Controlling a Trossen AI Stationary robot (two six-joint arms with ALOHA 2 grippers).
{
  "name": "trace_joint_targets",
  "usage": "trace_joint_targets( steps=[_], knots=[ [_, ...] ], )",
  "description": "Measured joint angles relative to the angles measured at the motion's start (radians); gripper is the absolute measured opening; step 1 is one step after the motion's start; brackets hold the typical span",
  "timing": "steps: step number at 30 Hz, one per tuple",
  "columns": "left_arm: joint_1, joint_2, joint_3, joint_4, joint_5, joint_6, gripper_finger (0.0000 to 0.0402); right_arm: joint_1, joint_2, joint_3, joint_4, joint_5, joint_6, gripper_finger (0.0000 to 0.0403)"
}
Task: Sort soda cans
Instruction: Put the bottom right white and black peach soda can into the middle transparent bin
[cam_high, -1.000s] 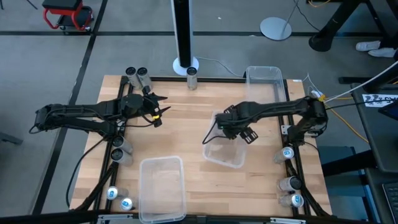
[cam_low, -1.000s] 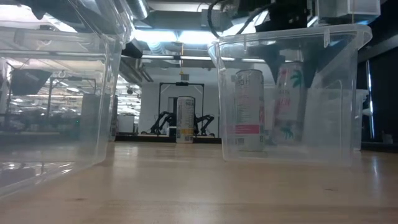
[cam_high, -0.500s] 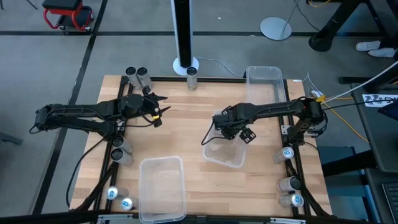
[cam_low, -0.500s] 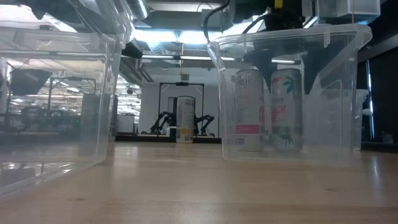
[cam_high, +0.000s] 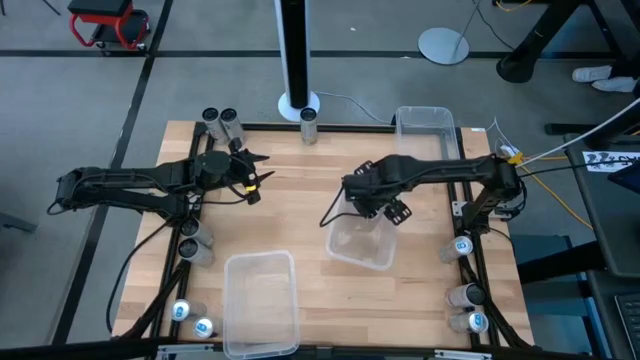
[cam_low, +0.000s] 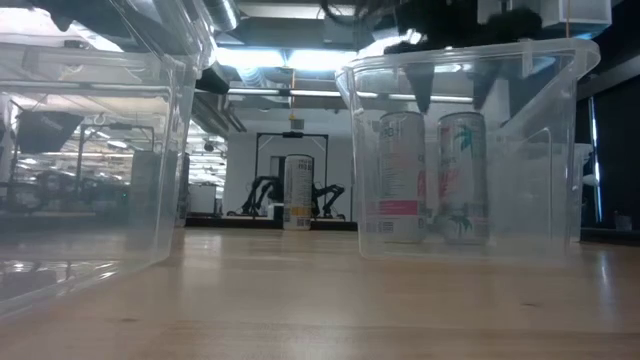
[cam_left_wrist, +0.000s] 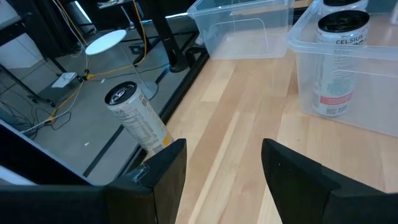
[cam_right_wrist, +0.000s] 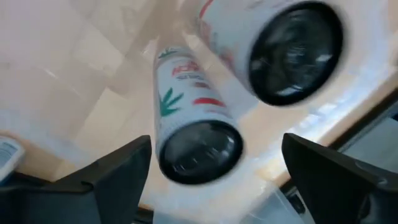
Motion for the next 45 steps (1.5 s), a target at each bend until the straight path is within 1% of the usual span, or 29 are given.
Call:
trace_joint_targets(
  steps=[4, 7, 9, 17, 22, 24, 28, 38, 43, 45],
  knots=[
    [0.000, 0.000, 0.000, 0.000, 0.000, -0.001, 0.0198, 0.009, 0.000, 0.098, -0.085, -0.034, 0.030, 0.0357],
    [0.000, 0.000, 0.000, -0.004, 0.000, -0.001, 0.0198, 0.033, -0.016, 0.142, -0.076, -0.084, 0.053, 0.0357],
    [0.000, 0.000, 0.000, -0.009, 0.000, -0.007, 0.0198, 0.056, -0.020, 0.174, -0.079, -0.096, 0.085, 0.0357],
    [0.000, 0.000, 0.000, -0.023, 0.000, -0.007, 0.0198, 0.202, -0.050, 0.168, -0.080, -0.091, 0.202, 0.0358],
    [0.000, 0.000, 0.000, -0.021, 0.000, -0.002, 0.0198, 0.308, -0.057, 0.168, -0.078, -0.105, 0.242, 0.0358],
    [0.000, 0.000, 0.000, -0.018, 0.000, -0.001, 0.0198, 0.346, -0.060, 0.168, -0.080, -0.087, 0.279, 0.0358],
    [0.000, 0.000, 0.000, -0.013, 0.000, 0.008, 0.0198, 0.421, -0.066, 0.168, -0.079, -0.062, 0.381, 0.0358],
    [0.000, 0.000, 0.000, 0.017, 0.000, 0.050, 0.0198, 0.580, -0.068, 0.168, -0.078, -0.061, 0.684, 0.0358],
    [0.000, 0.000, 0.000, 0.058, 0.000, 0.083, 0.0198, 0.658, -0.068, 0.151, -0.077, -0.037, 0.871, 0.0358],
    [0.000, 0.000, 0.000, 0.066, 0.000, 0.086, 0.0198, 0.692, -0.068, 0.123, -0.077, -0.057, 0.959, 0.0358]
  ],
)
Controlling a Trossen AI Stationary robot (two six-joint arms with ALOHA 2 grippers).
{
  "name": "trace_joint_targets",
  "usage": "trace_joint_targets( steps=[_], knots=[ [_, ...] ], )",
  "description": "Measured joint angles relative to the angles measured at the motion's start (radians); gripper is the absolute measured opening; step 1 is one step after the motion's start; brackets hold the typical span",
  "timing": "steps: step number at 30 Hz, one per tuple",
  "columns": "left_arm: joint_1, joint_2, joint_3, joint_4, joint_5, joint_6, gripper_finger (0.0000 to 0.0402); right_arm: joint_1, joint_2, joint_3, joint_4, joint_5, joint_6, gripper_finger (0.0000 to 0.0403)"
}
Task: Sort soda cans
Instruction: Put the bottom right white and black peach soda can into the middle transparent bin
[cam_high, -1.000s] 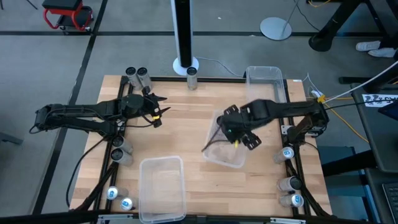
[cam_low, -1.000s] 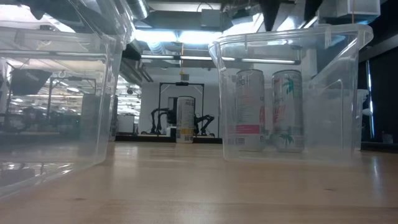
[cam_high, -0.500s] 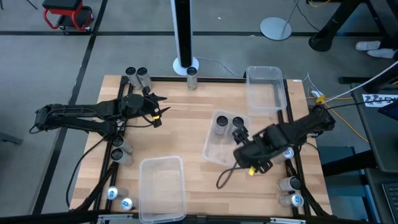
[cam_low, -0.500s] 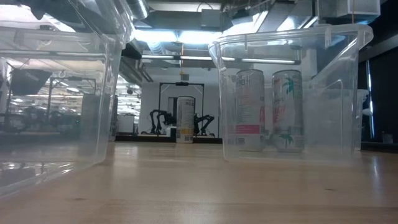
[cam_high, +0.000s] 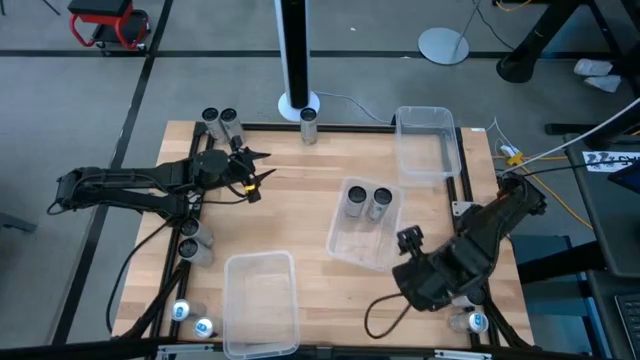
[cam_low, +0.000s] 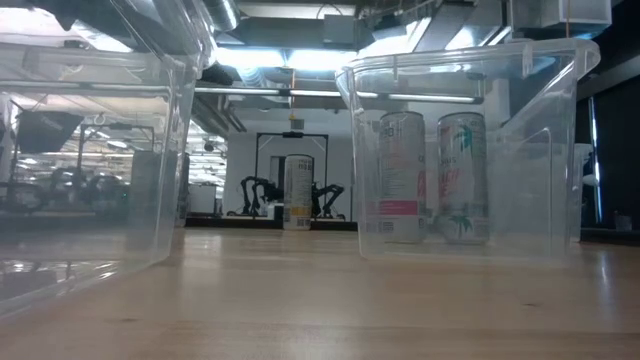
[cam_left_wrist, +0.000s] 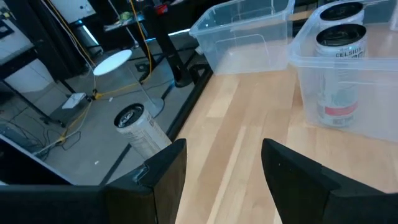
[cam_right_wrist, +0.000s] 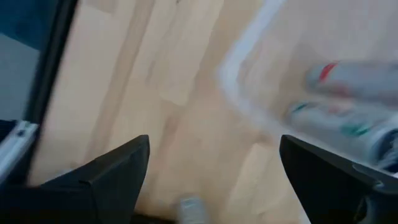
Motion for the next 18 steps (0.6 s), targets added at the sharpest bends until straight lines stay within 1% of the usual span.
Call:
trace_joint_targets(
  steps=[8, 13, 18],
  knots=[
    [0.000, 0.000, 0.000, 0.032, 0.000, 0.005, 0.0198, 0.118, -0.010, -0.106, -0.002, -0.162, 0.301, 0.0358],
    [0.000, 0.000, 0.000, 0.031, 0.000, -0.015, 0.0198, 0.196, -0.018, -0.148, -0.001, -0.301, 0.500, 0.0358],
    [0.000, 0.000, 0.000, 0.026, 0.000, -0.023, 0.0198, 0.289, -0.019, -0.194, 0.000, -0.401, 0.680, 0.0358]
  ],
)
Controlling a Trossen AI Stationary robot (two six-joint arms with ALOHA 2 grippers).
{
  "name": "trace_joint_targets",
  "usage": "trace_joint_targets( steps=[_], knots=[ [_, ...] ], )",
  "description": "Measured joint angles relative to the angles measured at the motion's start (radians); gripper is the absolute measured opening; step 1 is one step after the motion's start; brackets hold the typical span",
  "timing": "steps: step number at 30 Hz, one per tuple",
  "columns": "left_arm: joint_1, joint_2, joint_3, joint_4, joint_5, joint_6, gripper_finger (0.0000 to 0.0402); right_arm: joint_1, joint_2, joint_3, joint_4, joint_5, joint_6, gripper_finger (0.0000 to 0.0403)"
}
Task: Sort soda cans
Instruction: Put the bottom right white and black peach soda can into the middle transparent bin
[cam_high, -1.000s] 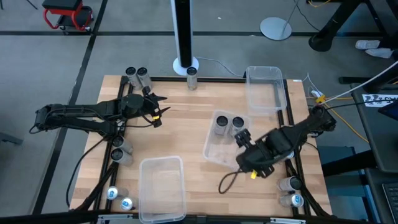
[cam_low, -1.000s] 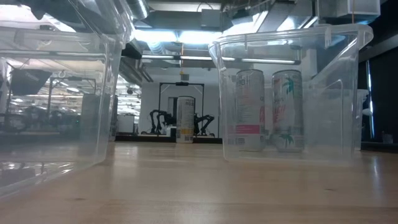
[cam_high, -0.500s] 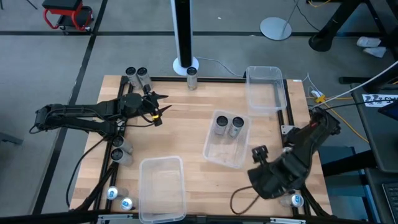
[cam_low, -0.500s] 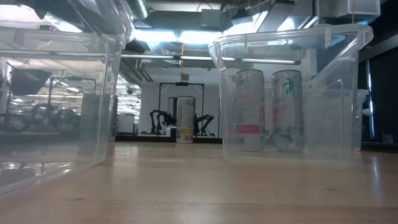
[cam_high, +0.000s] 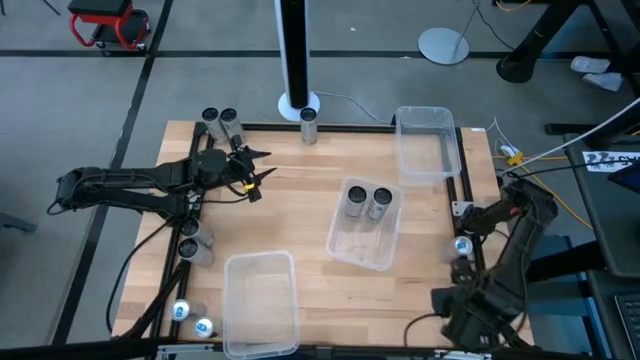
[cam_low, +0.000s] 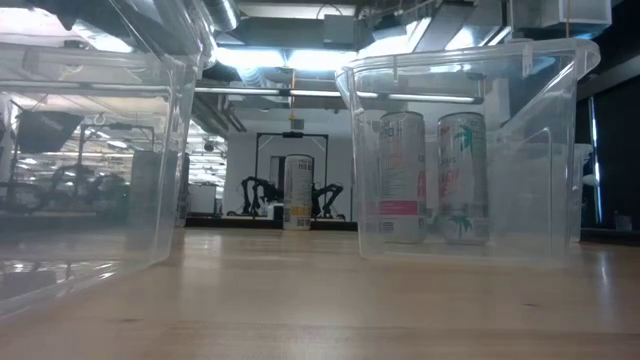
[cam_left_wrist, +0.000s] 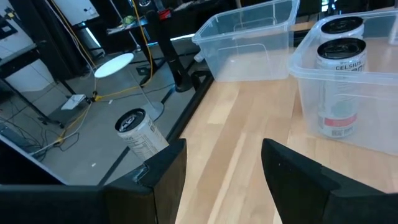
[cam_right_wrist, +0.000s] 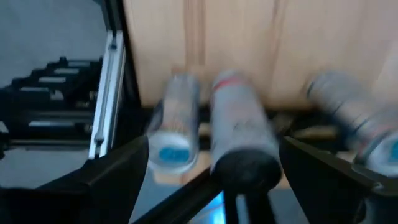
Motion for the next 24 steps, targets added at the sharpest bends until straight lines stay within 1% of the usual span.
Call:
trace_joint_targets(
  steps=[3, 7, 12, 15, 20, 24],
  knots=[
    [0.000, 0.000, 0.000, -0.007, 0.000, -0.005, 0.0198, 0.034, 0.000, -0.027, -0.001, -0.044, 0.045, 0.0358],
    [0.000, 0.000, 0.000, -0.012, 0.000, -0.010, 0.0198, 0.040, 0.000, -0.045, -0.001, -0.007, 0.036, 0.0358],
    [0.000, 0.000, 0.000, -0.010, 0.000, -0.009, 0.0198, 0.039, 0.000, -0.050, 0.000, -0.007, 0.014, 0.0358],
    [0.000, 0.000, 0.000, -0.009, 0.000, -0.003, 0.0198, 0.040, 0.000, -0.050, 0.002, 0.015, 0.017, 0.0358],
    [0.000, 0.000, 0.000, -0.009, 0.000, -0.005, 0.0198, 0.031, 0.002, -0.050, 0.059, 0.035, -0.020, 0.0358],
    [0.000, 0.000, 0.000, -0.010, 0.000, -0.007, 0.0198, 0.032, 0.002, -0.050, -0.001, 0.029, -0.038, 0.0358]
  ],
)
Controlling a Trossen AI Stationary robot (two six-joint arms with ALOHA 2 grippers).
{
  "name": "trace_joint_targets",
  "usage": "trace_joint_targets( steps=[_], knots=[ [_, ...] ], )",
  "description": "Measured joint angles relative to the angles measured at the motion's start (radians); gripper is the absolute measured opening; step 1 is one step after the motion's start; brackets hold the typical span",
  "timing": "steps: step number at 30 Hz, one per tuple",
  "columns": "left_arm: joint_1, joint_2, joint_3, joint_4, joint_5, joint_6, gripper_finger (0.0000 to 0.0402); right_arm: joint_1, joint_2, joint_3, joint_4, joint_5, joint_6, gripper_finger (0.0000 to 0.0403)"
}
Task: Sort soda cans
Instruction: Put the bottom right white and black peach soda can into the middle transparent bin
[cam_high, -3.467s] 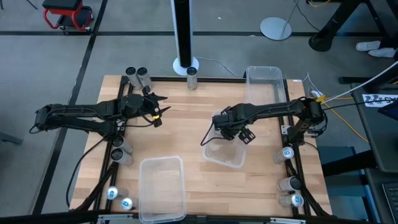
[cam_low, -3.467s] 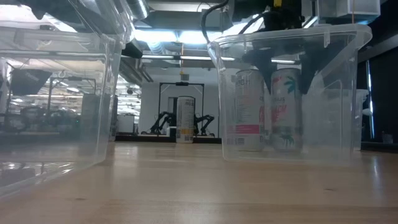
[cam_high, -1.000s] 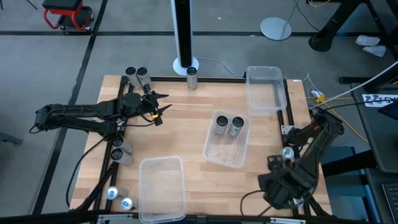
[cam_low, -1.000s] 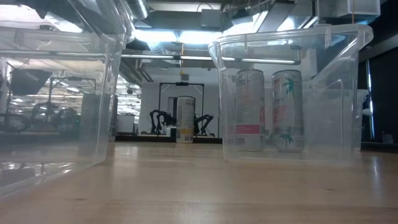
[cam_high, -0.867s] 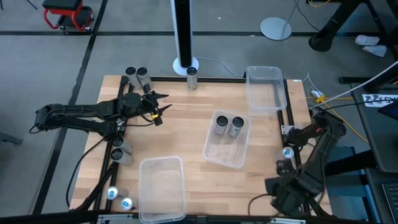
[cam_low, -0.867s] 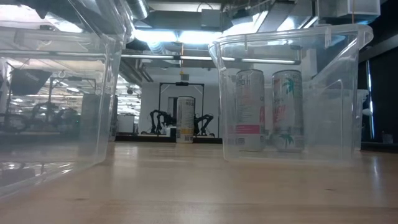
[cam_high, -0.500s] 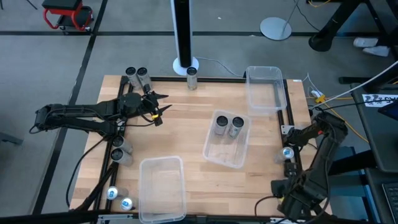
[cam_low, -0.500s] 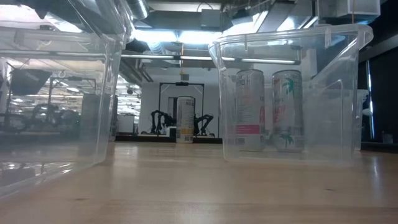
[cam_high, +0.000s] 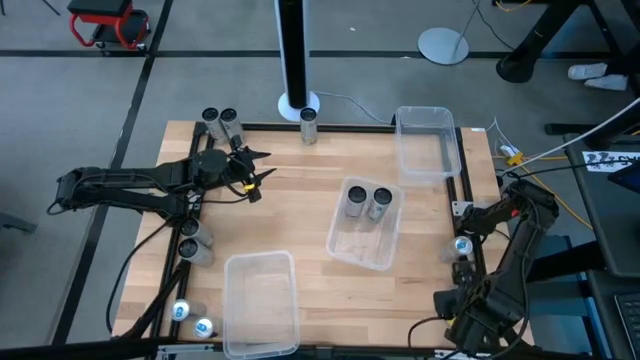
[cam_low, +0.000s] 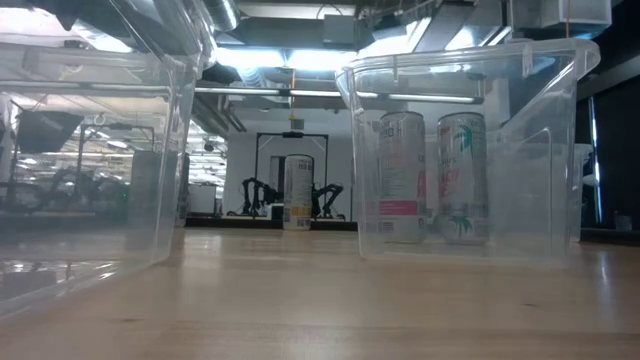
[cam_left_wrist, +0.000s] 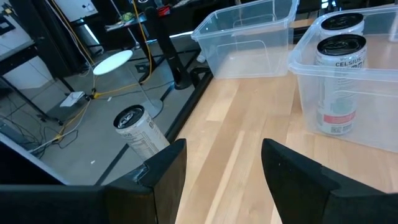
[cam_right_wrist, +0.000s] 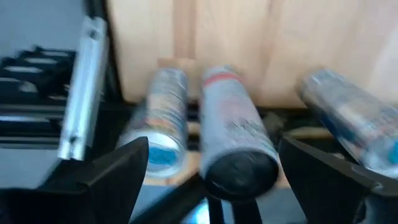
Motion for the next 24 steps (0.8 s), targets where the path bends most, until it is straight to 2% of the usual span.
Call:
trace_joint_targets(
  steps=[3, 6, 10, 16, 21, 24],
  knots=[
    [0.000, 0.000, 0.000, -0.008, 0.000, -0.002, 0.0198, 0.000, 0.000, -0.019, 0.002, 0.014, 0.003, 0.0358],
    [0.000, 0.000, 0.000, -0.012, 0.000, -0.007, 0.0198, 0.000, 0.001, -0.058, 0.029, -0.035, -0.002, 0.0358],
    [0.000, 0.000, 0.000, -0.018, 0.000, -0.003, 0.0198, 0.000, 0.002, -0.094, 0.052, -0.047, -0.006, 0.0358],
    [0.000, 0.000, 0.000, -0.019, 0.000, -0.004, 0.0198, 0.000, 0.002, -0.109, 0.002, -0.009, -0.004, 0.0358],
    [0.000, 0.000, 0.000, -0.019, 0.000, 0.001, 0.0198, 0.000, 0.002, -0.156, 0.001, -0.110, -0.027, 0.0358],
    [0.000, 0.000, 0.000, -0.019, 0.001, 0.002, 0.0198, 0.000, -0.001, -0.184, 0.006, -0.126, -0.040, 0.0358]
  ],
)
